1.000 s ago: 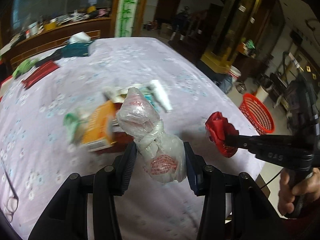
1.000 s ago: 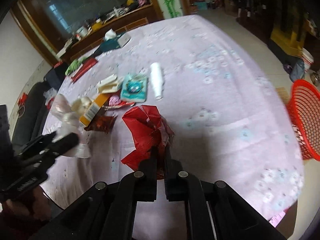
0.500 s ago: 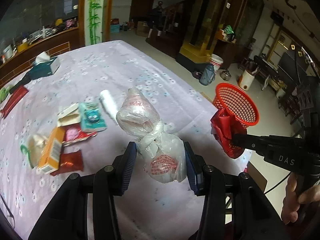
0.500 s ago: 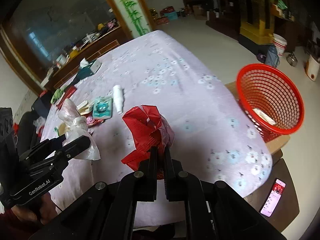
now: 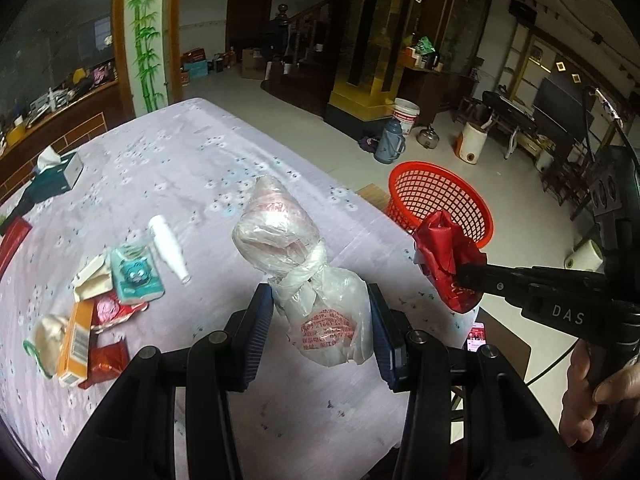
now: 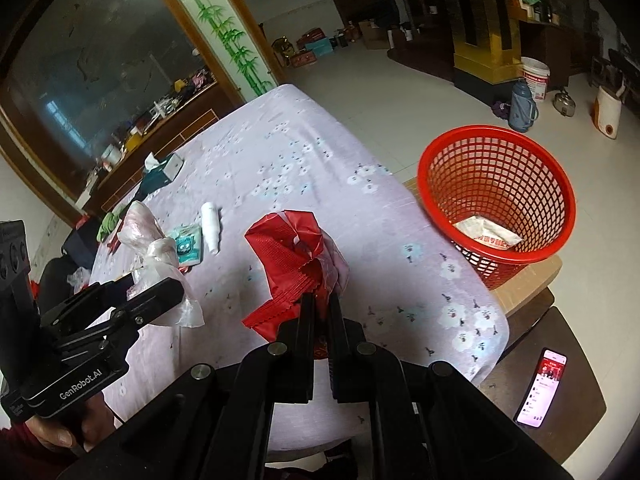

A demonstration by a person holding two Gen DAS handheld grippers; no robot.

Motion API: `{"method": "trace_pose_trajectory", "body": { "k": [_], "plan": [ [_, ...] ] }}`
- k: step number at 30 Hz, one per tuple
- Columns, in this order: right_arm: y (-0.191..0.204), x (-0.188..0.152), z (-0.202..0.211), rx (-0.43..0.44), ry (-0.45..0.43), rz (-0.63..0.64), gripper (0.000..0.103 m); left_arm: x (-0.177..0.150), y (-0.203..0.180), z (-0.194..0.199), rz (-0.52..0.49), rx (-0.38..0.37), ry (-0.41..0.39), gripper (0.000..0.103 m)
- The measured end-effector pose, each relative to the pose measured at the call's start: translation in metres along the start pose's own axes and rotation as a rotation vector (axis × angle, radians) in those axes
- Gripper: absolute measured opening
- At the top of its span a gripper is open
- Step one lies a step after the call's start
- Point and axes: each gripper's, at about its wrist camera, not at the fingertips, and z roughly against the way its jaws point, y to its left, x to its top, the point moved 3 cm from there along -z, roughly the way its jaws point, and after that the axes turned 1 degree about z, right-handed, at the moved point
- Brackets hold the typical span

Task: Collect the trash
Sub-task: 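Carry both bags over the red basket and open both tools to drop them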

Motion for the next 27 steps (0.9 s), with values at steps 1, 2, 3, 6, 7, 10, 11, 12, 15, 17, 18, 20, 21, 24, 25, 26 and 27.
{"method": "trace_pose_trajectory", "body": {
  "k": [1,2,3,6,7,10,11,12,15,17,18,20,21,24,25,26,27],
  "plan": [
    [-0.003,0.001,0.001,-0.001,-0.004,-0.005,0.006,0.002,-0.003,-0.002,-0.006,-0.002,0.001,0.045],
    [-0.005,0.001,0.002,-0.001,-0.006,-0.008,0.006,0.002,-0.003,-0.002,-0.01,-0.002,0.001,0.045],
    [-0.009,0.002,0.004,-0.001,-0.01,-0.013,0.006,0.004,-0.006,-0.004,-0.019,-0.002,0.001,0.045],
    [-0.017,0.004,0.007,-0.003,-0.02,-0.024,0.006,0.009,-0.011,-0.008,-0.035,-0.005,0.0,0.045],
    [-0.019,0.006,0.007,-0.003,-0.022,-0.028,0.006,0.01,-0.012,-0.009,-0.04,-0.006,-0.001,0.045],
    [-0.027,0.009,0.01,-0.006,-0.031,-0.046,0.006,0.017,-0.02,-0.012,-0.057,-0.012,-0.001,0.045],
    [-0.03,0.011,0.011,-0.007,-0.036,-0.051,0.006,0.02,-0.023,-0.013,-0.066,-0.014,-0.002,0.045],
    [-0.033,0.013,0.013,-0.008,-0.041,-0.056,0.006,0.022,-0.025,-0.014,-0.071,-0.015,-0.003,0.045],
    [-0.04,0.017,0.016,-0.012,-0.051,-0.067,0.006,0.028,-0.033,-0.018,-0.088,-0.023,-0.007,0.045],
    [-0.046,0.02,0.017,-0.014,-0.056,-0.078,0.006,0.033,-0.039,-0.022,-0.097,-0.033,-0.005,0.045],
    [-0.05,0.022,0.019,-0.016,-0.059,-0.083,0.006,0.035,-0.042,-0.024,-0.104,-0.037,-0.003,0.045],
    [-0.057,0.025,0.021,-0.021,-0.069,-0.096,0.006,0.038,-0.049,-0.028,-0.117,-0.044,0.001,0.045],
    [-0.061,0.026,0.023,-0.025,-0.075,-0.104,0.006,0.04,-0.052,-0.03,-0.121,-0.047,0.003,0.045],
    [-0.079,0.032,0.029,-0.045,-0.091,-0.148,0.006,0.048,-0.065,-0.039,-0.136,-0.067,0.009,0.045],
    [-0.084,0.033,0.03,-0.049,-0.093,-0.161,0.006,0.051,-0.068,-0.042,-0.14,-0.075,0.01,0.045],
    [-0.091,0.035,0.032,-0.06,-0.098,-0.179,0.006,0.053,-0.073,-0.046,-0.144,-0.081,0.012,0.045],
    [-0.099,0.037,0.033,-0.073,-0.101,-0.197,0.006,0.055,-0.077,-0.048,-0.148,-0.087,0.012,0.045]
  ]
}}
